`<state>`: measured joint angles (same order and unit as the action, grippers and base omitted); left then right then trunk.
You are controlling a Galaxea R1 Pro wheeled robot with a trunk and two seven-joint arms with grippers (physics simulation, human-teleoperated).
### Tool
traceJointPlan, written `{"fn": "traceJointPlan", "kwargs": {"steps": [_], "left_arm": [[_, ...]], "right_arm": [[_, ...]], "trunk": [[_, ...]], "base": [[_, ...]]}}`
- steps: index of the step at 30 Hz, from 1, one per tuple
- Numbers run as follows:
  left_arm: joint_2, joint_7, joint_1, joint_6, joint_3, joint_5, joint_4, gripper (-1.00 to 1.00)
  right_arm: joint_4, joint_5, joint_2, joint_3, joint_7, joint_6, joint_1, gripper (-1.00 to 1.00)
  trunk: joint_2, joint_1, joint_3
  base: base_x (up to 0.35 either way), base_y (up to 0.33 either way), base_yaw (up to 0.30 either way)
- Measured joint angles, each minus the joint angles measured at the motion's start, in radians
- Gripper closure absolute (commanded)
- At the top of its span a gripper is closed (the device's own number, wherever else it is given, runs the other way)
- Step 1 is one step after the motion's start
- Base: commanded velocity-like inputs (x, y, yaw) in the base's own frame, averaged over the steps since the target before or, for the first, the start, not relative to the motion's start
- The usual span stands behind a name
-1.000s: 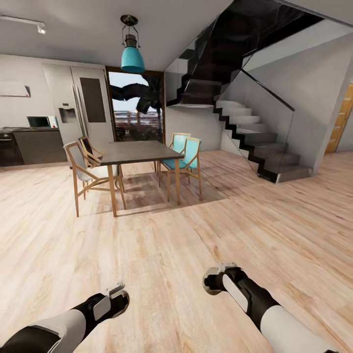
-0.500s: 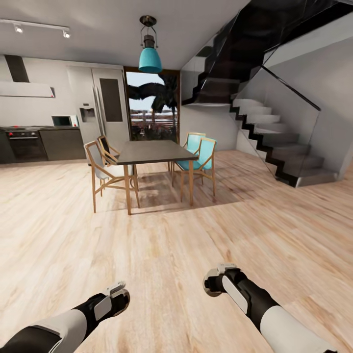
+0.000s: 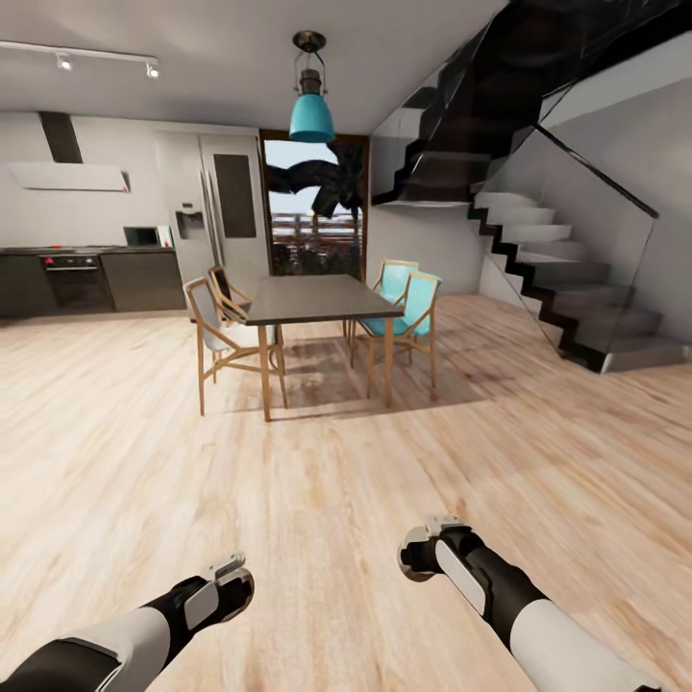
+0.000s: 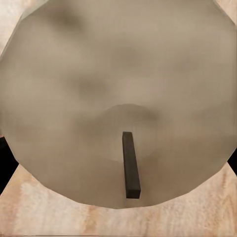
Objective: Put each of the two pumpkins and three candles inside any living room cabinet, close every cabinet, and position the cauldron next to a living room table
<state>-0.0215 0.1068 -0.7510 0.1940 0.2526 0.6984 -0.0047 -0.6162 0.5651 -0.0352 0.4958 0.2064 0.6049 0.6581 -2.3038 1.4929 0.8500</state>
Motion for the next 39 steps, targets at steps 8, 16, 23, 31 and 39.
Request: {"fn": "traceJointPlan", "kwargs": {"steps": [8,16,23,31,39], "left_arm": [[0.001,0.001,0.000,0.000,0.000,0.000,0.007,1.00],[0.003,0.001,0.000,0.001,-0.001,0.001,0.008,1.00],[0.002,0.001,0.000,0.000,-0.001,0.000,0.008,1.00],[0.003,0.001,0.000,0.001,-0.001,0.000,0.009,1.00],[0.004,0.001,0.000,-0.002,-0.001,0.000,0.009,1.00]], "right_arm": [[0.000,0.001,0.000,0.018,-0.001,0.000,0.000,1.00],[0.000,0.001,0.000,0.043,-0.001,0.000,0.001,1.00],[0.000,0.001,0.000,0.043,-0.001,0.000,0.000,1.00],[0.000,0.001,0.000,0.043,-0.001,0.000,0.000,1.00],[0.000,0.001,0.000,0.043,-0.001,0.000,0.001,1.00]], "trunk": [[0.056,-0.031,-0.031],[0.112,-0.061,-0.064],[0.161,-0.088,-0.093],[0.217,-0.119,-0.127],[0.273,-0.150,-0.159]], "base": [[0.000,0.000,0.239],[0.000,0.000,0.235],[0.000,0.000,0.232],[0.000,0.000,0.232],[0.000,0.000,0.241]]}}
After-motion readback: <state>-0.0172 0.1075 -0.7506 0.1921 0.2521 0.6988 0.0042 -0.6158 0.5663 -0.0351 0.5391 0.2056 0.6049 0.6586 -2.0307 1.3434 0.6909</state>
